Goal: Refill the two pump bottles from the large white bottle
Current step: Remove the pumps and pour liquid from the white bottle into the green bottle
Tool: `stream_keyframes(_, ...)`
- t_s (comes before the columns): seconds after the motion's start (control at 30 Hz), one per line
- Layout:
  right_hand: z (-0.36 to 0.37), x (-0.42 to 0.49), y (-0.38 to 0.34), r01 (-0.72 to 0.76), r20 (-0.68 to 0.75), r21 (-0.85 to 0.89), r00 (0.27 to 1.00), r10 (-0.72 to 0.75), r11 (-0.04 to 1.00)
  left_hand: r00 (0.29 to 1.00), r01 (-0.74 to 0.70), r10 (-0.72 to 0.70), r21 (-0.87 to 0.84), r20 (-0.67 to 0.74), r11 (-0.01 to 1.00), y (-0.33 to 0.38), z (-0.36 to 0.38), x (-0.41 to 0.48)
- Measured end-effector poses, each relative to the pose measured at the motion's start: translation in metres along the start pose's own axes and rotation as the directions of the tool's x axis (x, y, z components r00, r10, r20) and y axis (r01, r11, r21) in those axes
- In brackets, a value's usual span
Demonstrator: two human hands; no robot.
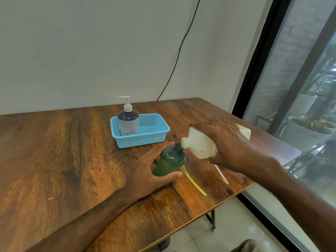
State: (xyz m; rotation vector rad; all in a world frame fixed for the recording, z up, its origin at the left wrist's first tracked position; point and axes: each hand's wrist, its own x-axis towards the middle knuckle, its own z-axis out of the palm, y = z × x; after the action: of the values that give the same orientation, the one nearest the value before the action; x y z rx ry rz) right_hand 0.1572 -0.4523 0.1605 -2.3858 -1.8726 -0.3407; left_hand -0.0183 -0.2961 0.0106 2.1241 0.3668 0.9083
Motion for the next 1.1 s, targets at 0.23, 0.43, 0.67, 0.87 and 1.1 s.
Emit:
stream_keyframes(0.23, -0.0007, -0.0002, -0.0010, -0.002, 0.007, -0.025, 1.000, 0.002, 1.000, 1.000, 0.004, -0.004, -0.012, -0.002, 1.000, 0.0000, 0.0010, 0.0007)
stream_keyframes(0.43, -0.0005, 0.0006, -0.0011, -0.004, 0.008, -0.031, 1.000, 0.004, 1.000, 1.000, -0.001, 0.001, -0.016, 0.001, 1.000, -0.0010, 0.0010, 0.0004)
stream_keyframes(0.67, -0.0012, 0.0000, -0.0015, 0.005, -0.002, -0.028, 1.000, -0.005, 1.000, 1.000, -0.003, 0.002, -0.005, -0.001, 1.000, -0.0002, 0.0002, 0.0003)
stream_keyframes(0.87, -0.0012, -0.0001, -0.0021, 0.008, -0.010, -0.025, 1.000, -0.008, 1.000, 1.000, 0.000, 0.000, -0.001, 0.000, 1.000, 0.0007, -0.0008, -0.0002)
stream_keyframes(1.1, -0.0006, -0.0010, -0.0019, 0.017, -0.020, -0.030, 1.000, -0.018, 0.999, 1.000, 0.010, -0.010, 0.010, 0.004, 1.000, 0.0004, -0.0008, -0.0009)
